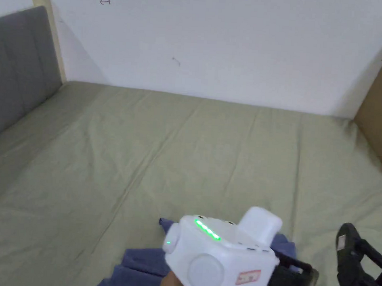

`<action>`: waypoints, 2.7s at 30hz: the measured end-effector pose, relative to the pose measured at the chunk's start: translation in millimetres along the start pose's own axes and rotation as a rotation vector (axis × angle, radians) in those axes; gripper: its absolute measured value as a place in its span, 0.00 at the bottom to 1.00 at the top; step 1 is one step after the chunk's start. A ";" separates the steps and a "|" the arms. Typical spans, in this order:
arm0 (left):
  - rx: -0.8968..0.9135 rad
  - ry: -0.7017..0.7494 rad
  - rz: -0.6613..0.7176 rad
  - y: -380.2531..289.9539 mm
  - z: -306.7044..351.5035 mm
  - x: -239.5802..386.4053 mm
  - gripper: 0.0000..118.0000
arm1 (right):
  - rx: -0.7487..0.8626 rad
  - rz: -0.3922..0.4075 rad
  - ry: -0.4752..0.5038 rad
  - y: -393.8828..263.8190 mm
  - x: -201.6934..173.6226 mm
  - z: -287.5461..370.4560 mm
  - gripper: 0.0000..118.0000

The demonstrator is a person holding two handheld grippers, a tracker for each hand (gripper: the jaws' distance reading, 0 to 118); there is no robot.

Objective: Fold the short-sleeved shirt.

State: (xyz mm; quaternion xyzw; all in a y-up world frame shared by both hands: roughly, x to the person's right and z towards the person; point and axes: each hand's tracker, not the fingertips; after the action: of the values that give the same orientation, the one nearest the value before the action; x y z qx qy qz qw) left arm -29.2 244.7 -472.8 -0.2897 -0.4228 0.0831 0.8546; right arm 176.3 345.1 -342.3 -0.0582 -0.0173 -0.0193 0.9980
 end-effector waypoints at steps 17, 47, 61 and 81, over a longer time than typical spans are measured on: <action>0.503 0.669 -0.173 -99.0 324.6 69.9 0.00 | 0.088 0.154 0.089 -11.6 -24.0 115.5 0.44; -0.545 0.521 -0.059 -65.6 37.9 -200.6 0.73 | -0.106 0.075 0.158 -37.0 -21.6 63.5 0.02; -0.602 0.433 0.152 -82.0 29.3 -209.2 0.09 | -0.180 0.047 0.170 -47.4 -25.7 26.8 0.02; -0.297 0.339 0.219 -85.6 124.5 -166.8 0.09 | -1.006 0.417 0.553 -141.8 -115.9 -358.7 0.85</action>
State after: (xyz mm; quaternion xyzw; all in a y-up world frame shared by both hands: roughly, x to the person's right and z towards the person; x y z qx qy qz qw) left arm -238.9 163.0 -477.8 -0.4659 -0.2473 0.0623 0.8473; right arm 66.4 166.6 -686.3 -0.5175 0.2656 0.1562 0.7983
